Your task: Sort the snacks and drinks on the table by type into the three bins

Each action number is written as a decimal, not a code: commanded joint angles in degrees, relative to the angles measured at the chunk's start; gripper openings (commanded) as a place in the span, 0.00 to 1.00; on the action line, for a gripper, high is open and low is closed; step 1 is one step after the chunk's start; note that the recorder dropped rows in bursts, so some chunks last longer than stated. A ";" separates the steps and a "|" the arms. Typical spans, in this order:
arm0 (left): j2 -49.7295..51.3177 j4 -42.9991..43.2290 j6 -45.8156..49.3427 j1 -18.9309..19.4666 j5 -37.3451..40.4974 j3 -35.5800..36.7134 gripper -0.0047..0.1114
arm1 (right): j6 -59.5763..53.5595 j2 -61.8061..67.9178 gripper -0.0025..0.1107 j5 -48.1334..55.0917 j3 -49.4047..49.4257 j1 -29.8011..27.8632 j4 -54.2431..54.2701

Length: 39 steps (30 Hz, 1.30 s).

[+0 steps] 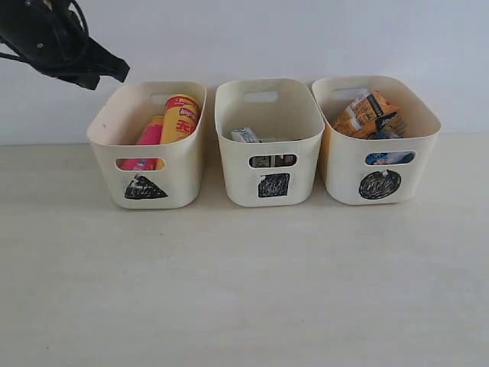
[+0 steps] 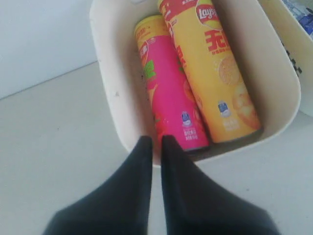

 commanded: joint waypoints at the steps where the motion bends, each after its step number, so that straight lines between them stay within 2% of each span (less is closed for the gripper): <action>1: -5.83 0.48 -1.48 0.15 0.61 6.35 0.07 | 0.05 -0.31 0.02 -0.37 0.23 -0.17 -0.08; 10: -17.68 -1.31 -1.48 0.15 0.12 19.73 0.07 | 0.05 -0.31 0.02 -0.37 0.23 -0.17 -0.08; 19: -35.99 -2.83 -1.87 0.15 -1.89 34.44 0.07 | 0.05 -0.31 0.02 -0.37 0.23 -0.17 -0.08; 27: -51.34 -2.83 -11.93 0.15 -1.72 45.07 0.07 | 0.05 -0.31 0.02 -0.37 0.23 -0.17 -0.08; 33: -63.10 -7.56 -12.08 0.15 5.24 50.32 0.07 | 0.05 -0.31 0.02 -0.37 0.23 -0.17 -0.08; 35: -65.43 -7.56 -12.08 0.15 3.96 52.18 0.07 | 0.05 -0.31 0.02 -0.37 0.23 -0.17 -0.08; 39: -69.89 -7.56 -10.44 0.15 -4.93 57.46 0.07 | 0.05 -0.31 0.02 -0.37 0.23 -0.17 -0.08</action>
